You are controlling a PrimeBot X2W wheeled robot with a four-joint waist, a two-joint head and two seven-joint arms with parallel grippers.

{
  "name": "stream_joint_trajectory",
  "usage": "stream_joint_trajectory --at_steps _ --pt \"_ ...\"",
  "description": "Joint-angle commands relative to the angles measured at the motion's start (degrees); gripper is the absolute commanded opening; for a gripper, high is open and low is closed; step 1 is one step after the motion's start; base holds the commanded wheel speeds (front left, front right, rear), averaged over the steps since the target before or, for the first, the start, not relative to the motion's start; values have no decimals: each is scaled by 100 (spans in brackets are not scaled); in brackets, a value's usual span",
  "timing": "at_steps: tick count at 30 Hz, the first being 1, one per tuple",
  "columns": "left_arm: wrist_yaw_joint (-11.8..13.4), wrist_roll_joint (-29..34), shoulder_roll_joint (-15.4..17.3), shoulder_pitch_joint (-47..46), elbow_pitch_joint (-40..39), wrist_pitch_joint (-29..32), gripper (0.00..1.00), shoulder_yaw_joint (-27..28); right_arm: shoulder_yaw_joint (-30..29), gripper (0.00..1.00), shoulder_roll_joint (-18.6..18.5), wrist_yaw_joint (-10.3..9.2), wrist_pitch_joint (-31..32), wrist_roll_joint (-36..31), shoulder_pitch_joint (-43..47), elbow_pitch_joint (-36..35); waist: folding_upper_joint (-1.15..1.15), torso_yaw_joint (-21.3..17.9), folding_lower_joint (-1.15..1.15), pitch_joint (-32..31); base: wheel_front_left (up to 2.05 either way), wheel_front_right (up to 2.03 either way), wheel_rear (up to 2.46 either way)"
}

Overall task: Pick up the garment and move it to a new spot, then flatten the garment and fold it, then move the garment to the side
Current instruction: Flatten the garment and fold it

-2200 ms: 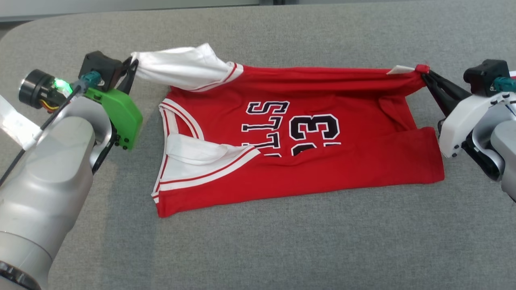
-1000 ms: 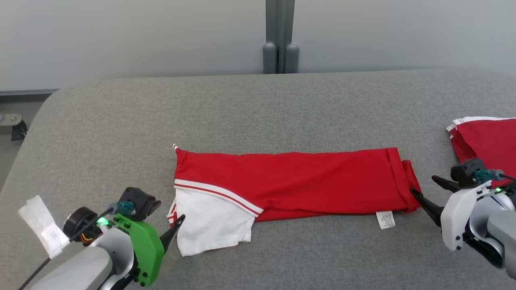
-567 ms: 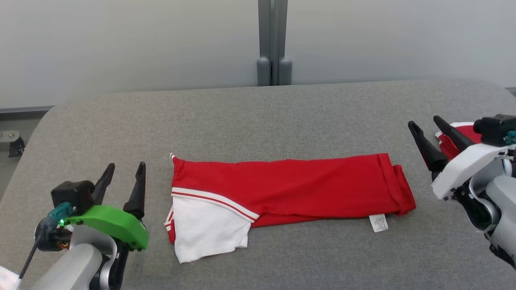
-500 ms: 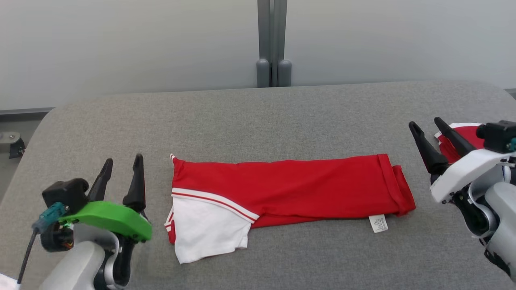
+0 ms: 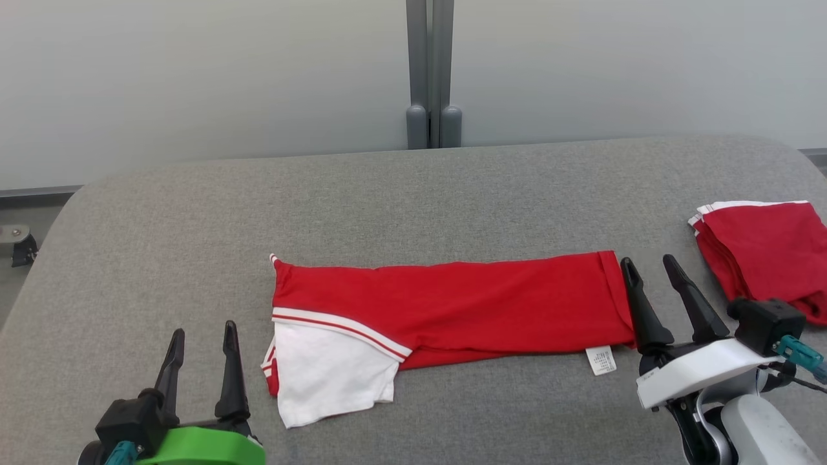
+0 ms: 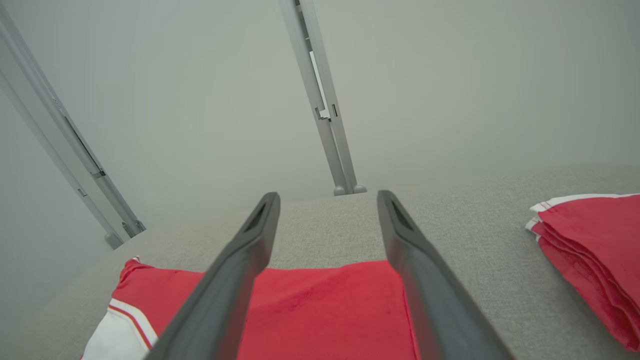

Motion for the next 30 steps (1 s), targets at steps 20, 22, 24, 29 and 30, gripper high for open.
stream_joint_trajectory --at_steps 20,22,24,29,30 --pt "-703 575 -417 -53 -4 -16 100 357 -431 100 114 0 -15 -651 11 705 0 277 0 383 0 0 0" --pt "-704 559 -416 -128 10 -16 100 287 -557 100 123 0 -14 -704 -117 1076 0 363 0 504 0 0 0" --pt "-695 548 -416 -186 35 -16 100 231 -664 100 138 0 -14 -755 -279 1532 0 455 0 611 0 0 0" --pt "-708 533 -416 -319 112 -16 100 146 -893 100 75 0 -11 -968 -696 2541 0 684 0 794 0 0 0" --pt "-708 537 -416 -329 124 -16 100 122 -937 100 72 0 -12 -1019 -779 2728 0 726 0 822 0 0 0"
